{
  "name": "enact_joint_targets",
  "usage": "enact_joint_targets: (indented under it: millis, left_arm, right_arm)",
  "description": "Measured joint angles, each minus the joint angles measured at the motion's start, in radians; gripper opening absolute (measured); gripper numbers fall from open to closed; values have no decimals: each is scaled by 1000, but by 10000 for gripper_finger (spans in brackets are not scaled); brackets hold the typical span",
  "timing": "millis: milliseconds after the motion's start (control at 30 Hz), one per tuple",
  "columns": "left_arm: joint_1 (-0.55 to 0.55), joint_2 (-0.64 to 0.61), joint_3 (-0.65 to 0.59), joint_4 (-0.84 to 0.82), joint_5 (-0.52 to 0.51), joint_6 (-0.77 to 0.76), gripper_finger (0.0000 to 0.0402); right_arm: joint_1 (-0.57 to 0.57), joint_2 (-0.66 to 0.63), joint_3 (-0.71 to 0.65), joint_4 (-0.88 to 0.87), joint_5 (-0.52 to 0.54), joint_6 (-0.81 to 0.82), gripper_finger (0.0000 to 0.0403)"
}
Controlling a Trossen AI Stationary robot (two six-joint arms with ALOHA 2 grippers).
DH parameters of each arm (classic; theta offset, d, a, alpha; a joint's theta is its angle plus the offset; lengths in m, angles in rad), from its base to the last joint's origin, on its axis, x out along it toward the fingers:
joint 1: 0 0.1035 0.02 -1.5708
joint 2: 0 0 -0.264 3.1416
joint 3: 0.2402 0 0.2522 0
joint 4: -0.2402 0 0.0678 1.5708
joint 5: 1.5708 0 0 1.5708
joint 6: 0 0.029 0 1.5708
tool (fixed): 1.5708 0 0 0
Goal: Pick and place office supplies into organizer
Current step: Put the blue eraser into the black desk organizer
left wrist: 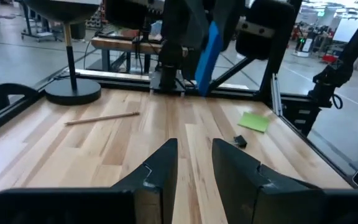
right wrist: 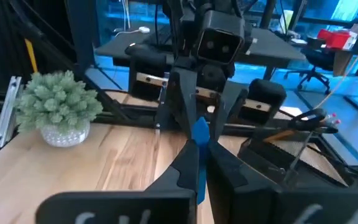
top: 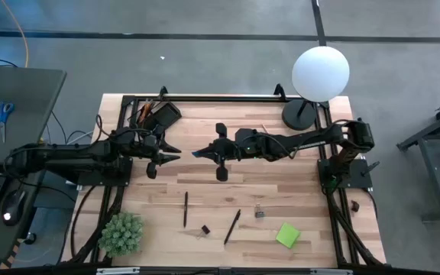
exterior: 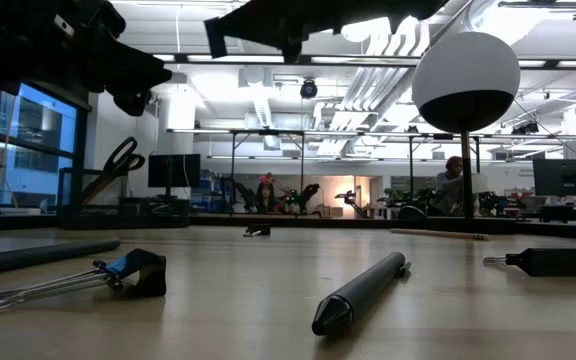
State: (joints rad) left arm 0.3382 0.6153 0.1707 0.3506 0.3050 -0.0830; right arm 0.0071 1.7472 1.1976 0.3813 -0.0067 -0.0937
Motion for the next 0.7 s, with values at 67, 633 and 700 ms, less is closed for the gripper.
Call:
enact_joint_targets:
  millis: [67, 633, 700]
  left_arm:
    - [0, 27, 0, 41, 0, 0, 90]
    - [-70, 248, 0, 384, -5, 9, 90]
    - [-94, 267, 0, 410, -60, 26, 90]
  right_arm:
    - [-2, 23, 0, 20, 0, 3, 2]
    - [-10, 41, -2, 111, 72, 34, 2]
    - [-10, 41, -1, 112, 68, 45, 3]
